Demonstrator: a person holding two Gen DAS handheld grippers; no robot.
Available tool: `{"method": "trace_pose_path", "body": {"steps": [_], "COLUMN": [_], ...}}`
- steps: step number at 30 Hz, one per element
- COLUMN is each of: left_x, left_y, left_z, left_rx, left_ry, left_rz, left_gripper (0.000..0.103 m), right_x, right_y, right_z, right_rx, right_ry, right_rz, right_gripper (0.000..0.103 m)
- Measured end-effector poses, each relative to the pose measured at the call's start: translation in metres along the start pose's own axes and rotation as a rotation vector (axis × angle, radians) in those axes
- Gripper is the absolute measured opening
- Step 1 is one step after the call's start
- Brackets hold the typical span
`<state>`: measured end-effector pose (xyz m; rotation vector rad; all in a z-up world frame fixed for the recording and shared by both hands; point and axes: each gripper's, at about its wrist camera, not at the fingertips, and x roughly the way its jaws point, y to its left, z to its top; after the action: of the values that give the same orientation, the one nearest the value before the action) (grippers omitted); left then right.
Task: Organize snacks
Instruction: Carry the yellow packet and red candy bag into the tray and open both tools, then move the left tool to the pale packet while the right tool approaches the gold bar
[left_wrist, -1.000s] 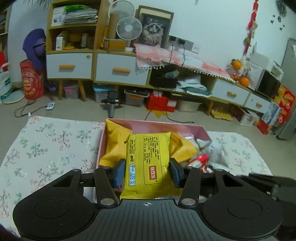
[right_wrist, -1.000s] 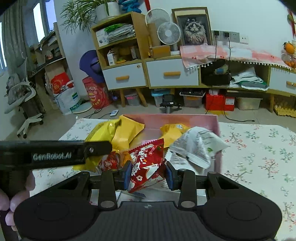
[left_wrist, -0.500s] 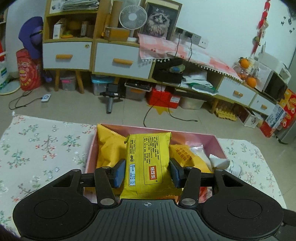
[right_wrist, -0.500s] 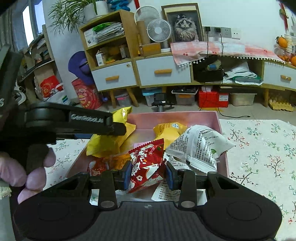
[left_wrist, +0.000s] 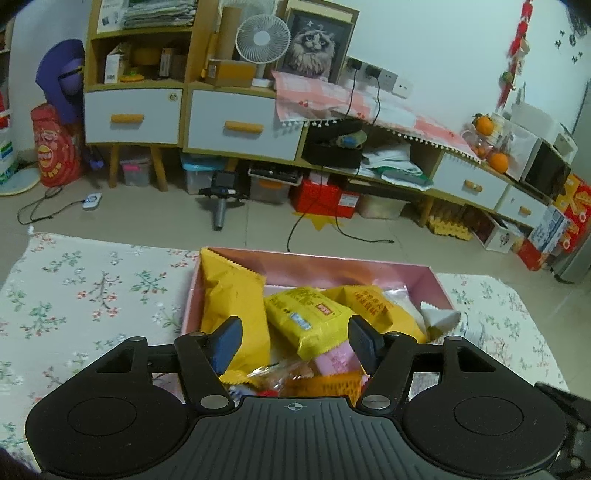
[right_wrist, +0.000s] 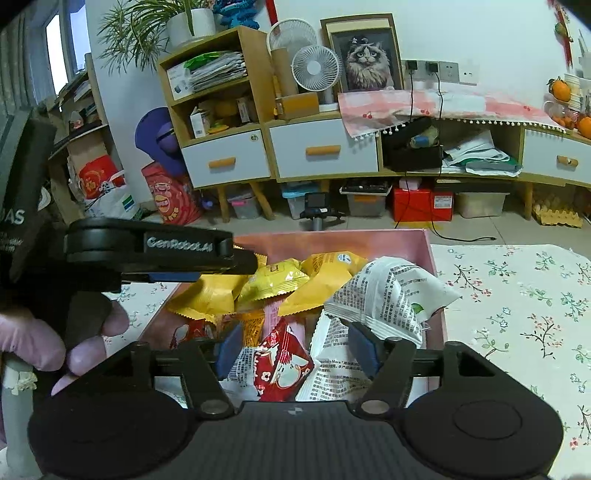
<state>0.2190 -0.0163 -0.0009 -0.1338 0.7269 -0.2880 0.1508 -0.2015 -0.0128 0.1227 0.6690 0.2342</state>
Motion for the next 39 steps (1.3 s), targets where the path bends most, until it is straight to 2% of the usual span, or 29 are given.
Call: {"method": "trace_pose_path", "body": {"steps": [7, 14, 20, 26, 39], "left_x": [-0.023, -0.049, -0.072, -0.093, -0.111], "left_y": [0.003, 0.008, 0.009, 0.010, 0.020], "left_z": [-0.010, -0.028, -0.042, -0.065, -0.108], "left_rx": [0.024, 0.039, 0.050, 0.082, 0.162], "left_ry": [-0.001, 0.012, 0.012, 0.022, 0.064], "left_rz": [0.020, 0.037, 0.050, 0.066, 0.111], "left_gripper": [0.064, 0.066, 0.073, 0.085, 0.093], "right_x": [-0.013, -0.029, -0.043, -0.054, -0.071], "right_y": [0.005, 0.005, 0.008, 0.008, 0.005], "right_z": [-0.001, -0.006, -0.011, -0.020, -0.051], "right_rx": [-0.027, -0.039, -0.073, -0.116, -0.207], "right_ry": [0.001, 0.006, 0.013, 0.019, 0.062], "right_rz": [0.011, 0.008, 0.010, 0.011, 0.020], "right_gripper": [0.045, 0.049, 0.056, 0.063, 0.073]}}
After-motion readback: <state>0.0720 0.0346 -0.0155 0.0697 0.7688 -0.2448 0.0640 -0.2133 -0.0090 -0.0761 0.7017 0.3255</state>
